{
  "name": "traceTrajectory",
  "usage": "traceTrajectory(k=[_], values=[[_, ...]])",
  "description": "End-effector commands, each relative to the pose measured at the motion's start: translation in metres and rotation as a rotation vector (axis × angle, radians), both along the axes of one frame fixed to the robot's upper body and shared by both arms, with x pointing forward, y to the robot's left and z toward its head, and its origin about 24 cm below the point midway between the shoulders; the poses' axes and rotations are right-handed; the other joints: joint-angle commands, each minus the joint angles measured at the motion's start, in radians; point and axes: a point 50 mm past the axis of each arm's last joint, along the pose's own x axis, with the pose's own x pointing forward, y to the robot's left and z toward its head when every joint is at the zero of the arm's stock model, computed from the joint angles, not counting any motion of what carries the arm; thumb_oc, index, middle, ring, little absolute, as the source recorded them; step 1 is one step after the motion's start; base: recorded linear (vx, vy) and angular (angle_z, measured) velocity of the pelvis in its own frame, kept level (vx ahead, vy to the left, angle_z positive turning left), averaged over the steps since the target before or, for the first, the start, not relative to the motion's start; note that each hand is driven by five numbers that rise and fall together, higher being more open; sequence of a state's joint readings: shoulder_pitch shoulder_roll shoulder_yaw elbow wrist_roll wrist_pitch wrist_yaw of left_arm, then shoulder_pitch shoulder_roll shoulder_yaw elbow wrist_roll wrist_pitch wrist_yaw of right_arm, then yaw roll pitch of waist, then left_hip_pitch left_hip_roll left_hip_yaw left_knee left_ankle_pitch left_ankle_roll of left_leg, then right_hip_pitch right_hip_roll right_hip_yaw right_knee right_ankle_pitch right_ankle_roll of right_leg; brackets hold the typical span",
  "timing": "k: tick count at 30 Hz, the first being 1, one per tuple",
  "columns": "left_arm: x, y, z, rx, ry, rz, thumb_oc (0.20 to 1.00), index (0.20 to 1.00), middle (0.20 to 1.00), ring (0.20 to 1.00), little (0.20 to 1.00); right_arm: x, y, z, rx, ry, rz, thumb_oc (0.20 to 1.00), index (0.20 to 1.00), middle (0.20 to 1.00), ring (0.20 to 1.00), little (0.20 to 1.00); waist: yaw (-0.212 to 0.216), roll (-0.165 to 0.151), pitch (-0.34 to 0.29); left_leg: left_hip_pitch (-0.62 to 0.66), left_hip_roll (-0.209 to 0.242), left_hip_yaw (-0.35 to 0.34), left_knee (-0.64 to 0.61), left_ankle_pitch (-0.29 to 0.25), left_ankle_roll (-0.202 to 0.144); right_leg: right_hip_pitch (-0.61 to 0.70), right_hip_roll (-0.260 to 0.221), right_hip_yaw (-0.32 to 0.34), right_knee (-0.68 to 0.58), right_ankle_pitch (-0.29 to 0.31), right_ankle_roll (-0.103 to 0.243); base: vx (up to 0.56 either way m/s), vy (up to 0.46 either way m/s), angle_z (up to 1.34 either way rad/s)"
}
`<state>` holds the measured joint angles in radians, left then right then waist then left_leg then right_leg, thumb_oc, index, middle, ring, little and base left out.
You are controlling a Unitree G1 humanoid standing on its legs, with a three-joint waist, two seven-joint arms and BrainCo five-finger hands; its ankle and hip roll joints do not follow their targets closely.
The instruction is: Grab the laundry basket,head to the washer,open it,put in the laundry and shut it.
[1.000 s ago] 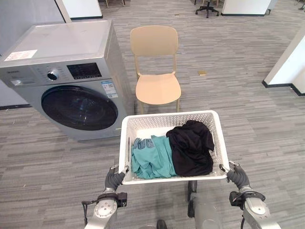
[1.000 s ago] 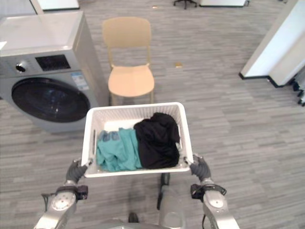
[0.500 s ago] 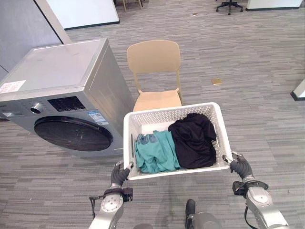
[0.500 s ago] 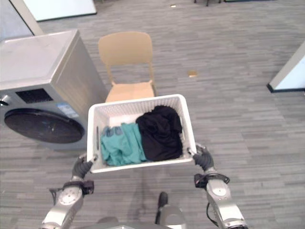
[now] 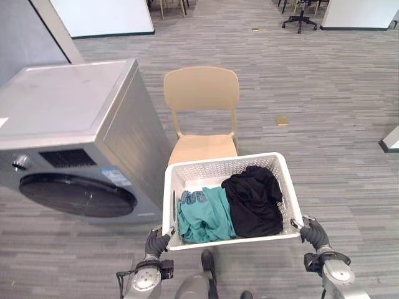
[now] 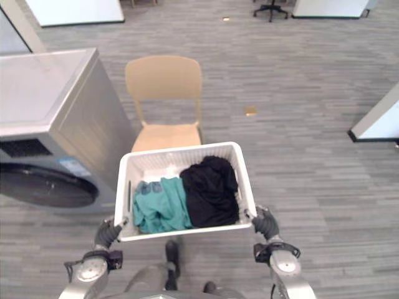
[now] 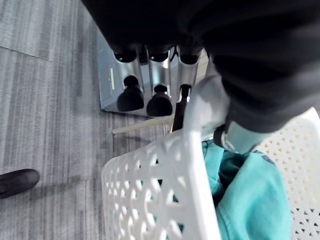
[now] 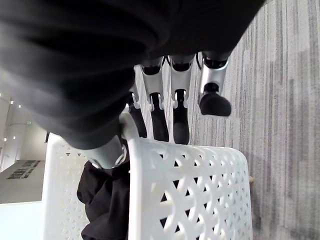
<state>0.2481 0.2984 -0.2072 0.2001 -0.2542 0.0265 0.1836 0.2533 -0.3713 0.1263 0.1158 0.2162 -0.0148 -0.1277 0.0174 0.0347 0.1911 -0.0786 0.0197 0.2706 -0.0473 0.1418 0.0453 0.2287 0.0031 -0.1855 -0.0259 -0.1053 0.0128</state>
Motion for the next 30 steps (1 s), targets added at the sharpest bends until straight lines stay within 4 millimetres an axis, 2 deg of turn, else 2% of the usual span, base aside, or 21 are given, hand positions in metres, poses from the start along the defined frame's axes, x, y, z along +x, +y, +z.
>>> traceTrajectory(k=[1, 3, 6, 7, 8, 10, 12, 13, 16, 17, 20, 23, 27, 30], values=[[0.031, 0.009, 0.052, -0.025, -0.292, -0.033, 0.2, 0.2, 0.2, 0.2, 0.2, 0.029, 0.018, 0.049, 0.152, -0.301, 0.064, 0.2, 0.2, 0.2, 0.2, 0.2, 0.021, -0.038, -0.038, 0.025, 0.01, -0.017, 0.062, -0.03, -0.069, -0.065, -0.157, 0.01, 0.124, 0.093, 0.114, 0.16, 0.173, -0.13], [0.034, 0.013, 0.056, -0.012, -0.305, -0.032, 0.2, 0.2, 0.2, 0.2, 0.2, 0.033, 0.024, 0.052, 0.16, -0.314, 0.083, 0.2, 0.2, 0.2, 0.2, 0.2, 0.022, -0.041, -0.022, 0.043, 0.002, -0.015, 0.071, -0.056, -0.046, -0.139, -0.175, 0.04, 0.251, 0.136, 0.129, 0.1, 0.169, -0.14], [0.035, 0.016, 0.059, 0.014, -0.313, -0.036, 0.2, 0.2, 0.2, 0.2, 0.2, 0.034, 0.027, 0.052, 0.162, -0.313, 0.099, 0.2, 0.2, 0.2, 0.2, 0.2, 0.006, -0.034, -0.006, 0.083, -0.004, -0.034, 0.06, -0.084, -0.032, -0.235, -0.142, 0.068, 0.326, 0.15, 0.122, 0.13, 0.157, -0.04], [0.034, 0.018, 0.059, 0.018, -0.313, -0.033, 0.2, 0.2, 0.2, 0.2, 0.2, 0.034, 0.027, 0.051, 0.16, -0.305, 0.101, 0.2, 0.2, 0.2, 0.2, 0.2, -0.009, -0.024, 0.002, 0.124, -0.012, -0.041, 0.03, -0.097, -0.027, -0.306, -0.118, 0.035, 0.326, 0.149, 0.11, 0.17, 0.123, 0.12], [0.034, 0.018, 0.059, 0.017, -0.312, -0.033, 0.2, 0.2, 0.2, 0.2, 0.2, 0.034, 0.026, 0.051, 0.16, -0.304, 0.101, 0.2, 0.2, 0.2, 0.2, 0.2, -0.012, -0.023, 0.002, 0.127, -0.012, -0.044, 0.025, -0.096, -0.028, -0.306, -0.118, 0.032, 0.329, 0.146, 0.11, 0.2, 0.111, -0.09], [0.032, 0.02, 0.057, 0.019, -0.303, -0.025, 0.2, 0.2, 0.2, 0.2, 0.2, 0.034, 0.023, 0.049, 0.157, -0.299, 0.09, 0.2, 0.2, 0.2, 0.2, 0.2, -0.035, -0.02, 0.013, 0.18, -0.028, -0.059, -0.003, -0.116, -0.03, -0.374, -0.086, -0.009, 0.264, 0.157, 0.097, 0.21, 0.047, -0.05], [0.033, 0.02, 0.057, 0.017, -0.301, -0.024, 0.2, 0.2, 0.2, 0.2, 0.2, 0.033, 0.023, 0.049, 0.158, -0.297, 0.088, 0.2, 0.2, 0.2, 0.2, 0.2, -0.044, -0.022, 0.019, 0.192, -0.035, -0.076, -0.002, -0.124, -0.03, -0.379, -0.073, -0.005, 0.243, 0.164, 0.095, 0.21, 0.019, 0.29], [0.033, 0.019, 0.056, 0.017, -0.299, -0.026, 0.2, 0.2, 0.2, 0.2, 0.2, 0.032, 0.021, 0.048, 0.157, -0.291, 0.082, 0.2, 0.2, 0.2, 0.2, 0.2, -0.056, -0.029, 0.024, 0.213, -0.049, -0.108, 0.001, -0.141, -0.03, -0.398, -0.042, 0.02, 0.21, 0.177, 0.094, 0.29, 0.006, 0.34], [0.033, 0.018, 0.056, 0.022, -0.301, -0.028, 0.2, 0.2, 0.2, 0.2, 0.2, 0.03, 0.021, 0.046, 0.157, -0.283, 0.085, 0.2, 0.2, 0.2, 0.2, 0.2, -0.065, -0.031, 0.027, 0.235, -0.056, -0.133, 0.003, -0.158, -0.033, -0.401, -0.034, 0.019, 0.166, 0.199, 0.095, 0.21, -0.042, 0.66], [0.032, 0.017, 0.054, 0.024, -0.297, -0.037, 0.2, 0.2, 0.2, 0.2, 0.2, 0.026, 0.02, 0.041, 0.169, -0.26, 0.077, 0.2, 0.2, 0.2, 0.2, 0.2, -0.063, -0.041, 0.018, 0.236, -0.058, -0.147, 0.022, -0.178, -0.045, -0.36, -0.043, 0.028, 0.103, 0.203, 0.091, 0.13, -0.094, 0.62], [0.037, 0.012, 0.056, 0.011, -0.308, -0.058, 0.2, 0.2, 0.2, 0.2, 0.2, 0.026, 0.014, 0.039, 0.149, -0.249, 0.063, 0.2, 0.2, 0.2, 0.2, 0.2, -0.063, -0.055, 0.012, 0.174, -0.029, -0.145, 0.187, -0.196, -0.084, -0.302, -0.057, 0.019, 0.073, 0.201, 0.075, 0.1, -0.108, 0.75], [0.041, 0.009, 0.055, 0.0, -0.307, -0.06, 0.2, 0.2, 0.2, 0.2, 0.2, 0.028, 0.009, 0.037, 0.123, -0.236, 0.055, 0.2, 0.2, 0.2, 0.2, 0.2, -0.05, -0.058, 0.016, 0.11, -0.001, -0.141, 0.293, -0.168, -0.105, -0.252, -0.059, -0.001, 0.05, 0.179, 0.049, 0.08, -0.063, 0.46], [0.044, 0.01, 0.052, 0.019, -0.293, -0.054, 0.2, 0.2, 0.2, 0.2, 0.2, 0.028, 0.007, 0.032, 0.118, -0.206, 0.045, 0.2, 0.2, 0.2, 0.2, 0.2, -0.035, -0.069, 0.013, 0.063, 0.027, -0.133, 0.222, -0.161, -0.099, -0.213, -0.081, -0.017, 0.024, 0.155, 0.054, 0.1, 0.022, 0.29], [0.045, 0.009, 0.049, 0.031, -0.28, -0.06, 0.2, 0.2, 0.2, 0.2, 0.2, 0.026, 0.007, 0.024, 0.118, -0.17, 0.037, 0.2, 0.2, 0.2, 0.2, 0.2, -0.029, -0.066, 0.008, 0.039, 0.055, -0.141, 0.168, -0.111, -0.117, -0.192, -0.083, -0.01, 0.016, 0.142, 0.058, 0.13, 0.059, 0.01]])
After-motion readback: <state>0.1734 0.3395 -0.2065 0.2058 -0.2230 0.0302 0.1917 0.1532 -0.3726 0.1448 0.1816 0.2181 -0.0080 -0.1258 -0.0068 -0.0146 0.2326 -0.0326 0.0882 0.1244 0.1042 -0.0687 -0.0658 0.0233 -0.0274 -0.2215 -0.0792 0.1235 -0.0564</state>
